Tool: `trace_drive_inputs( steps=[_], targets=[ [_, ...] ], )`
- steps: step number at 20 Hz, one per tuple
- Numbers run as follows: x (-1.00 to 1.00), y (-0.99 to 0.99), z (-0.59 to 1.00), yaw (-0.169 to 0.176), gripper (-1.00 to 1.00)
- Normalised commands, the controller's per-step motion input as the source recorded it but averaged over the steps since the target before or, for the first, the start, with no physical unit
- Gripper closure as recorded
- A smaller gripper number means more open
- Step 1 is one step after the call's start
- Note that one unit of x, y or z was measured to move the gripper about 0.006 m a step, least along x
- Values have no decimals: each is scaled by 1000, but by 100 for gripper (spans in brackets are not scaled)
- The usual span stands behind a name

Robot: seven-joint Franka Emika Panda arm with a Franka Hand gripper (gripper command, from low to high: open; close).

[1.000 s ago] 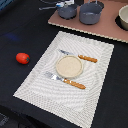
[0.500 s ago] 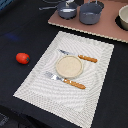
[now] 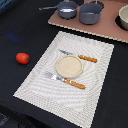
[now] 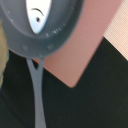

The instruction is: Place the pan onto the stove and place the fish and sausage into the pan.

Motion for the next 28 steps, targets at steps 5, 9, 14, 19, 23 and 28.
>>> trace_drive_inputs(
  steps=[5, 9, 14, 19, 23, 28],
  targets=[
    [91, -987, 211, 0, -100],
    [35, -998, 89, 0, -100],
    [1, -983, 13, -2, -100],
    [-27, -898, -50, -34, -100],
    [-62, -814, -101, -66, -100],
    [-120, -664, -130, -125, -100]
  ],
)
